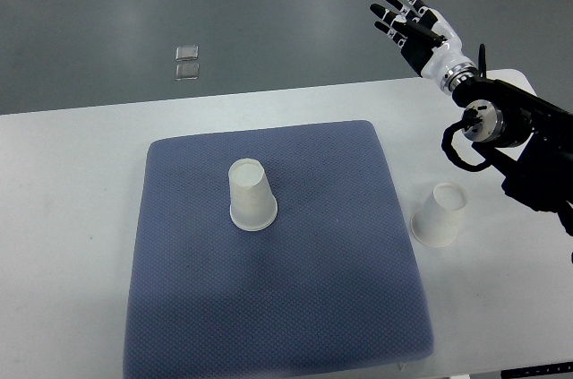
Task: Stack paper cups
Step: 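Swing the right hand down toward the white cup beside the pad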
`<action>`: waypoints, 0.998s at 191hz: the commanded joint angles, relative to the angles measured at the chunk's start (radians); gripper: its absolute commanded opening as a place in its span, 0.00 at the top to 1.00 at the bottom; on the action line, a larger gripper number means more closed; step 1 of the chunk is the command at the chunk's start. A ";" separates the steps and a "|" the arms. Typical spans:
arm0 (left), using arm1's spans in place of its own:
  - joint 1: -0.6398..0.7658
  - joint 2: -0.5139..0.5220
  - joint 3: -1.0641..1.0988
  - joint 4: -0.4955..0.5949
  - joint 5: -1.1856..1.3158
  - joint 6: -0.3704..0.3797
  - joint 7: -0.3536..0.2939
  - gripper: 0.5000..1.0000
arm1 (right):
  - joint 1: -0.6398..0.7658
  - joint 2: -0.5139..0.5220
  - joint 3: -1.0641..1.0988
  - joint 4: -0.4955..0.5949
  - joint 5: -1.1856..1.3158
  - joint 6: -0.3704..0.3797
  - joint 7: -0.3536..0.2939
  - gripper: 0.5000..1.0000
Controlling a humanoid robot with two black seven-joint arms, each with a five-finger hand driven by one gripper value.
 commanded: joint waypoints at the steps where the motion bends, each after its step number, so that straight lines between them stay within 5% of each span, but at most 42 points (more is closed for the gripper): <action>1: 0.001 0.000 0.001 0.000 0.000 0.000 0.000 0.00 | 0.001 -0.059 0.000 0.031 -0.100 0.004 -0.002 0.17; 127: 0.000 0.000 -0.001 0.000 0.000 0.000 0.000 0.00 | 0.002 -0.553 -0.147 0.452 -0.927 0.241 0.000 0.17; 191: 0.000 0.000 -0.001 0.000 0.000 0.000 0.000 0.00 | -0.002 -0.630 -0.150 0.585 -1.371 0.387 0.024 0.17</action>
